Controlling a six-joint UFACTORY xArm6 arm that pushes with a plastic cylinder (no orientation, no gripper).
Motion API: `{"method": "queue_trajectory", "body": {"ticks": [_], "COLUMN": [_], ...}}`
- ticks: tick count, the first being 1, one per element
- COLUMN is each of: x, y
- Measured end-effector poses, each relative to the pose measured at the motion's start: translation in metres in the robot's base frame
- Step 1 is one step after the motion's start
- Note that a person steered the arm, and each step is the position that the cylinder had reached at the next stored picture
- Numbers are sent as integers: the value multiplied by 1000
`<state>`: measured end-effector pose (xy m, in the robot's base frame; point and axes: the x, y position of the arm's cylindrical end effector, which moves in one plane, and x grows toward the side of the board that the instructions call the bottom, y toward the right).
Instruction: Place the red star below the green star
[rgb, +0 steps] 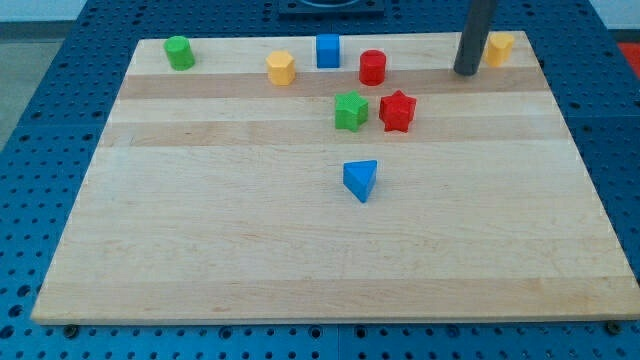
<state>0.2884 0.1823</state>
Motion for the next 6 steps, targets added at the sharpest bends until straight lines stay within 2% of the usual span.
{"method": "queue_trajectory", "body": {"ticks": [2, 6], "x": [54, 110], "y": [-31, -161]}}
